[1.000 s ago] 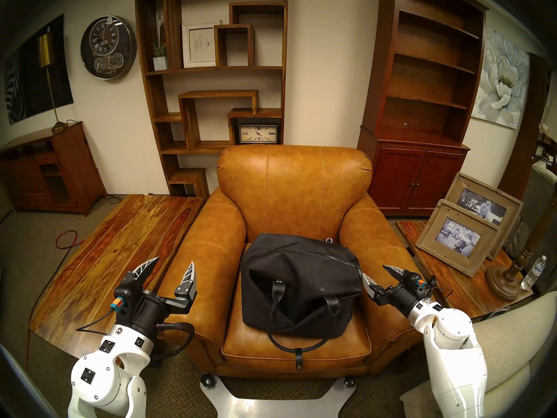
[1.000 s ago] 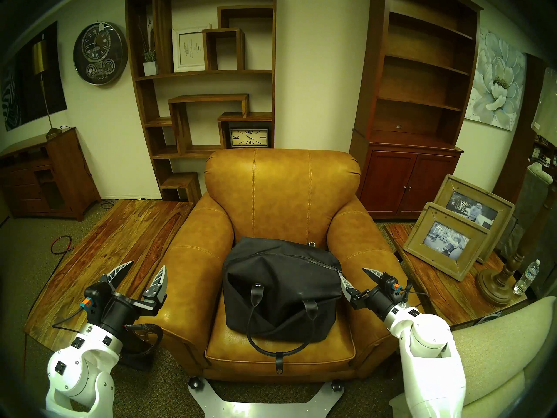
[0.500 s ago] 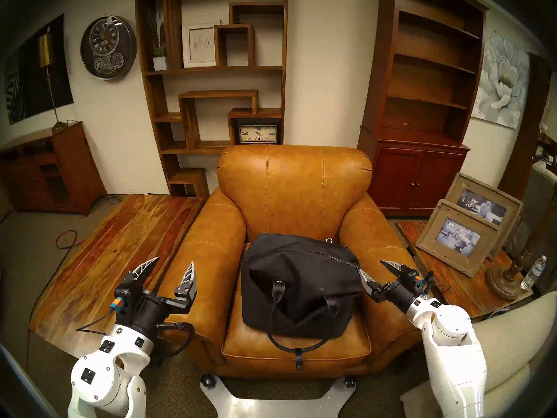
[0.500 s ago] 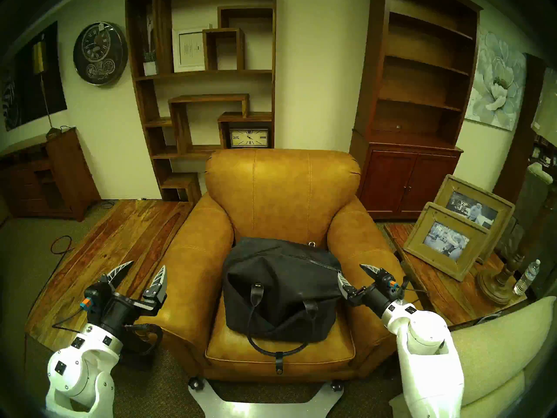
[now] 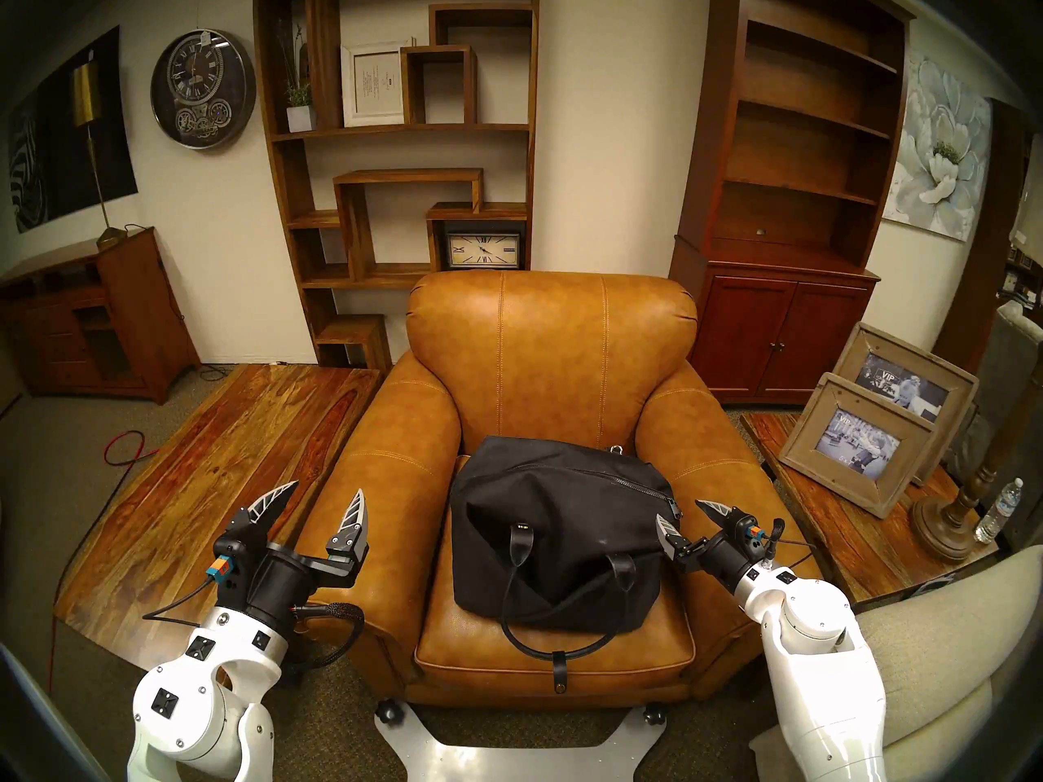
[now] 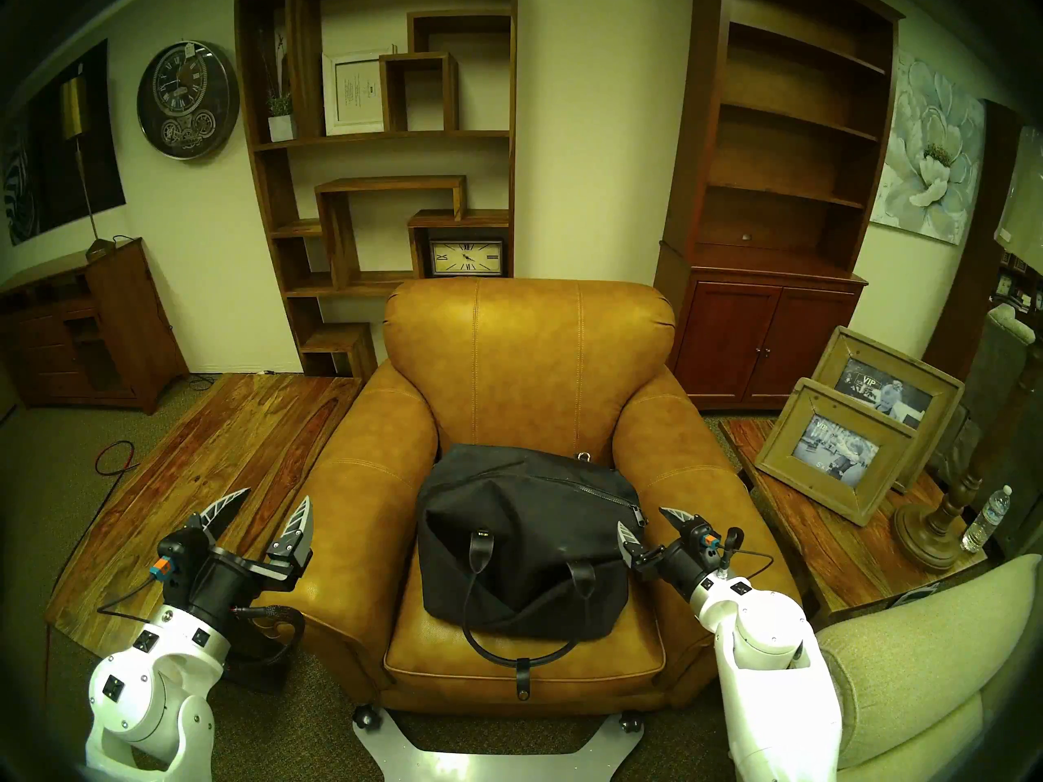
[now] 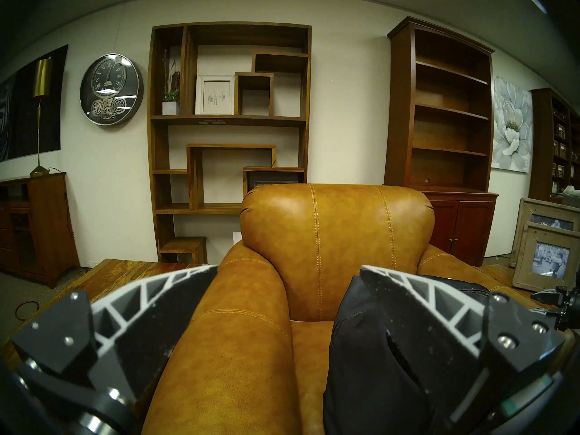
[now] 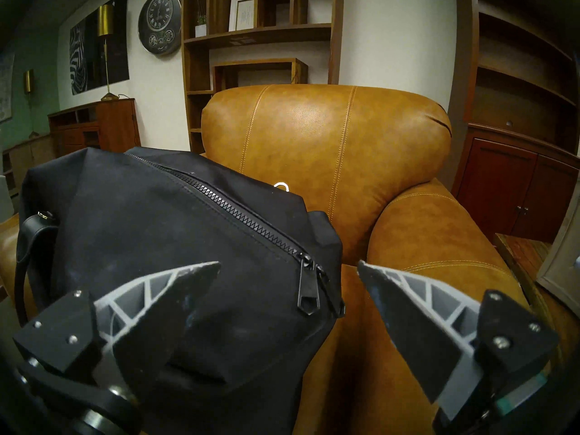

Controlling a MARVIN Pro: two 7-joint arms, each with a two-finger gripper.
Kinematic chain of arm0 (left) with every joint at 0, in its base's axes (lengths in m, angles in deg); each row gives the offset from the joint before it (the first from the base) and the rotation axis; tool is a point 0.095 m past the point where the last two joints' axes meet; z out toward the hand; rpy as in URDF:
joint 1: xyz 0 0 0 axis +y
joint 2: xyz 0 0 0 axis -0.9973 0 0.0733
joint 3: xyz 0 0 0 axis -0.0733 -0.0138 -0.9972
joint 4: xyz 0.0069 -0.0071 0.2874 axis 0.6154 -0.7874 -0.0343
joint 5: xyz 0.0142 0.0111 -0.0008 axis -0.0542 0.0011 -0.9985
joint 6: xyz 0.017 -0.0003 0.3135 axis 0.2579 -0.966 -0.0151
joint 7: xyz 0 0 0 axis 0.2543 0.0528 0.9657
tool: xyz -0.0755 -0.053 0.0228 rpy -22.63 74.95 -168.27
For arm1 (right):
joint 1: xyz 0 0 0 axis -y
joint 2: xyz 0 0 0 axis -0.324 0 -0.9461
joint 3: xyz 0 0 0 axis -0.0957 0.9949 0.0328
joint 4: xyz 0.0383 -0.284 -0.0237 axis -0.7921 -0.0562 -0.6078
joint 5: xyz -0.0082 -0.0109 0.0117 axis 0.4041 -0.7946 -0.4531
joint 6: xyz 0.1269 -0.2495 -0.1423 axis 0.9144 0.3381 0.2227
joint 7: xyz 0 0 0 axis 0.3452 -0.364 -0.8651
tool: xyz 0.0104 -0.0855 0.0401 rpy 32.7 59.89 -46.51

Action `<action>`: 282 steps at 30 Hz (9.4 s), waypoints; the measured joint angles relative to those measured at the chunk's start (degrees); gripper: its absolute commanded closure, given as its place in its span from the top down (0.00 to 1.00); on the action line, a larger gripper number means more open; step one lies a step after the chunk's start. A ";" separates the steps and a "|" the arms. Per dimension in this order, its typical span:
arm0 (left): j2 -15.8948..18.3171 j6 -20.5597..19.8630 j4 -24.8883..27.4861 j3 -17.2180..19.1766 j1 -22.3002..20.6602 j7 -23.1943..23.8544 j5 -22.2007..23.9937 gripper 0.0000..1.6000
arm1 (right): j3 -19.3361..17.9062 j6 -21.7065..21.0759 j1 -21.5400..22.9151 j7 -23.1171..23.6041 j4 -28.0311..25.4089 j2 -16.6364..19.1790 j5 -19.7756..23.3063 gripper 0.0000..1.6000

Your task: Open a bag with a zipper

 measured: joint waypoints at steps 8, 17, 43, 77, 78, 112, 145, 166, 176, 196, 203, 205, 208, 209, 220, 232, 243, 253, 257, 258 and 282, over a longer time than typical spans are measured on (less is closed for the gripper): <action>0.00 0.00 0.00 0.00 0.00 0.00 0.00 1.00 | -1.91 -0.62 -1.94 -0.68 -0.61 -1.30 1.76 1.00; 0.00 0.00 0.00 0.00 0.00 -0.01 0.00 1.00 | -1.98 -0.13 -1.81 0.22 1.08 -1.83 2.65 1.00; -0.01 0.00 0.00 0.00 0.00 -0.01 0.01 1.00 | -0.63 -0.14 5.61 3.70 8.28 -0.77 4.20 0.87; -0.01 -0.01 0.00 0.00 0.00 -0.01 0.01 1.00 | -0.63 -2.14 7.37 3.06 11.87 -2.13 5.51 0.45; -0.01 -0.01 0.00 0.00 0.00 -0.01 0.01 1.00 | -0.65 -2.13 7.41 3.06 11.93 -2.17 5.59 0.45; -0.02 -0.01 0.00 0.00 0.00 -0.02 0.01 1.00 | -0.47 -2.61 7.86 1.72 11.56 -3.05 4.42 0.00; -0.02 0.00 -0.01 0.01 -0.01 -0.02 0.03 1.00 | 8.38 -13.77 6.30 -6.45 -4.21 -8.41 -3.80 0.00; -0.03 0.00 -0.05 0.01 -0.01 -0.02 0.04 1.00 | 25.04 -13.89 -0.76 -25.76 -13.54 -8.54 -7.08 0.00; -0.03 0.00 -0.05 0.01 -0.01 -0.01 0.04 1.00 | 34.23 -13.98 0.87 -36.07 -12.81 -5.12 -4.21 0.00; -0.04 0.00 -0.10 0.02 -0.03 -0.01 0.06 1.00 | 46.06 -14.62 11.66 -44.49 -4.72 -4.52 1.36 0.00; -0.04 0.00 -0.12 0.02 -0.05 -0.01 0.06 1.00 | 49.05 -15.04 15.00 -45.84 -2.14 -5.17 2.94 0.00; -0.04 0.00 -0.12 0.02 -0.05 -0.01 0.06 1.00 | 49.96 -15.15 15.99 -46.18 -1.26 -5.40 3.44 0.00; -0.04 0.00 -0.14 0.02 -0.07 -0.01 0.07 1.00 | 51.13 -15.30 17.32 -46.58 -0.10 -5.75 4.09 0.00; -0.04 0.00 -0.14 0.02 -0.07 -0.01 0.07 1.00 | 51.41 -15.34 17.63 -46.66 0.19 -5.84 4.24 0.00; -0.04 0.00 -0.21 0.02 -0.16 -0.01 0.09 1.00 | 55.58 -15.93 23.40 -47.65 7.15 -8.19 6.48 0.00; -0.05 0.00 -0.36 0.02 -0.30 -0.01 0.10 1.00 | 59.45 -16.96 29.37 -48.20 15.29 -11.37 8.33 0.00; -0.05 0.00 -0.43 0.11 -0.40 -0.01 0.13 1.00 | 63.22 -18.46 34.67 -49.95 22.25 -14.54 9.73 0.00; -0.07 0.01 -0.39 1.36 -0.36 -0.02 0.40 1.00 | 66.24 -19.05 38.92 -50.93 28.65 -17.52 11.20 0.00; -0.09 0.01 -0.34 1.81 -0.25 -0.02 0.58 1.00 | 67.37 -19.05 40.48 -50.89 31.61 -18.77 11.81 0.00; -0.09 0.01 -0.32 1.91 -0.18 -0.01 0.65 1.00 | 67.75 -19.06 40.97 -50.84 32.56 -19.19 11.99 0.00; -0.22 0.03 0.23 1.92 0.87 1.47 1.39 1.00 | 75.84 -16.99 50.10 -47.50 53.42 -29.91 19.14 0.00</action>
